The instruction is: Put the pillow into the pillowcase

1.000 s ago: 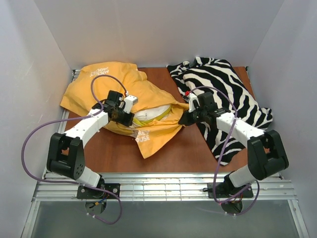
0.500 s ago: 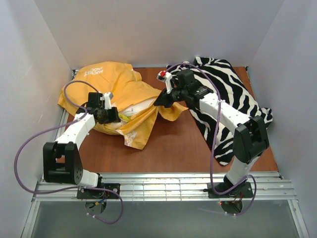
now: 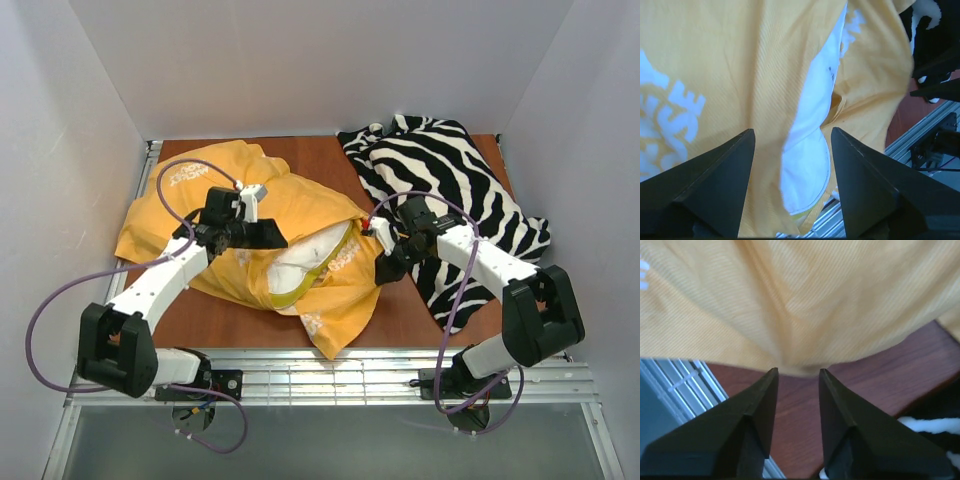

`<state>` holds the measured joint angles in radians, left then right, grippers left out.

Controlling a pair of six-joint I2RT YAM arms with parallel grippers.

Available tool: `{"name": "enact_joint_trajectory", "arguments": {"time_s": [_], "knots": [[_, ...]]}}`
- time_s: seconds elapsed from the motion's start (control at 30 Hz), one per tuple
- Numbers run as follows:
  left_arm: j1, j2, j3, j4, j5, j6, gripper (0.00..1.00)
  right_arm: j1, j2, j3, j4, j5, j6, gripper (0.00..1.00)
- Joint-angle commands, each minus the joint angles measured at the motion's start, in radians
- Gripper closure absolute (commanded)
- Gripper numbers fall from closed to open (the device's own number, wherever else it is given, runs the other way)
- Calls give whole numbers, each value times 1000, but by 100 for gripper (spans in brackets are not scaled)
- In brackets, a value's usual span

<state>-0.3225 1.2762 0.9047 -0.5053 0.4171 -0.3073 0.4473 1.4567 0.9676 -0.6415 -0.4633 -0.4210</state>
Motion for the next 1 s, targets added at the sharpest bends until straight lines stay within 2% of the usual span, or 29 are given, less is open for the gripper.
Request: {"name": "enact_joint_trajectory", "arguments": {"time_s": [0.0,0.07,0.1,0.17,0.3,0.37,0.5,0.67,0.83,0.87,0.9,0.97], "knots": [[-3,55,155,-59,81,214,42,2,5,26,-165,64,-75,66],[-16,81,207,-67,83,270,43,-8,-19,52,-137,68,-35,67],[-38,89,214,-70,95,333,44,-16,-24,95,-118,61,32,69],[-97,106,223,-67,72,361,47,-21,-16,162,-48,39,159,72],[-214,164,234,-78,52,463,49,-19,98,223,67,-84,353,76],[-253,202,232,-62,-6,505,48,-13,158,235,100,-136,413,76],[-340,256,217,0,-222,540,44,-5,263,192,230,-78,574,74],[-415,339,201,96,-482,629,40,-5,303,119,302,-51,622,74],[-418,472,204,94,-610,672,39,-7,352,92,289,2,604,74],[-417,489,207,93,-632,675,41,-7,350,91,287,2,602,73],[-409,508,211,91,-626,668,69,-7,346,91,287,3,600,72],[-364,506,238,50,-527,583,100,-4,331,105,275,5,596,69]]}}
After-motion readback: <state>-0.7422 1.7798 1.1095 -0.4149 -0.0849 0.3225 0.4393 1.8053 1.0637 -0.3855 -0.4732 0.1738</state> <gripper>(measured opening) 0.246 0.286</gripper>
